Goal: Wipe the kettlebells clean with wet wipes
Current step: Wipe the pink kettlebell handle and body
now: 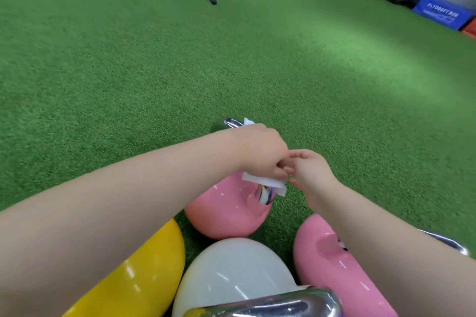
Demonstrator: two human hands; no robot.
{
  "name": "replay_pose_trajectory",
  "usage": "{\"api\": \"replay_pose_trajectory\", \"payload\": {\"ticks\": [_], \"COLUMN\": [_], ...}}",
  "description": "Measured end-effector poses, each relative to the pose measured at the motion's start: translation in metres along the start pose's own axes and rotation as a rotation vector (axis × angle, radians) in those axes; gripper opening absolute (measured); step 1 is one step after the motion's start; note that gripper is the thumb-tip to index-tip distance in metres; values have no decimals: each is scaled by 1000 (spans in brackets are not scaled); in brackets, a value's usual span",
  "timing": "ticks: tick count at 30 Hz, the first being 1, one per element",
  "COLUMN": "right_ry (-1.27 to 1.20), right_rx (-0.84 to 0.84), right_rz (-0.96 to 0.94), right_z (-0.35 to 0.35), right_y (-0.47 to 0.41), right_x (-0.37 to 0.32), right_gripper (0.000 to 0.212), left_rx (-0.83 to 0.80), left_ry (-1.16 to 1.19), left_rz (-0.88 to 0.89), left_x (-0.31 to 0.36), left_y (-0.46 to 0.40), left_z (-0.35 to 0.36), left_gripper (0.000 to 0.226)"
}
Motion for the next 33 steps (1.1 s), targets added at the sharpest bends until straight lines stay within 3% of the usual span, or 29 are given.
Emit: {"api": "replay_pose_trajectory", "payload": {"ticks": [3,7,12,15,19,23,26,30,33], "right_ry": [-46,0,19,267,601,700,784,845,687], "right_rx": [0,-38,-74,-27,108,102,88,144,180], "right_rz": [-14,-182,-320,-385,-455,-420,-431,-409,-211], "right_z": [4,14,20,21,22,17,3,-11,-15], "right_y": [11,32,49,52,53,42,32,13,4], "right_x": [10,-4,-25,-31,-44,-45,-48,-48,-25], "right_gripper": [33,36,9,27,25,29,11,42,50], "left_rx": [-131,-85,-18,72,148,131,58,47,50], "left_ry": [-114,-39,166,389,492,430,244,130,76], "left_rz": [-128,-215,-357,-455,-514,-545,-543,-403,-373], "left_x": [-5,-25,-63,-94,-105,-96,-81,-51,-34], "left_y": [-12,-11,-3,5,7,10,6,-13,-30], "left_z": [14,5,-3,0,2,-6,-6,-5,-4], "left_gripper": [46,48,45,42,41,41,35,34,37]}}
Point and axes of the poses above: each hand's wrist, its own y-axis away from the middle knuckle, its own z-axis out of the palm, x = y × z, the point moved 9 cm from there along -y, towards the middle knuckle, and after that the axes turned 12 degrees about y, right-handed, at the moved point
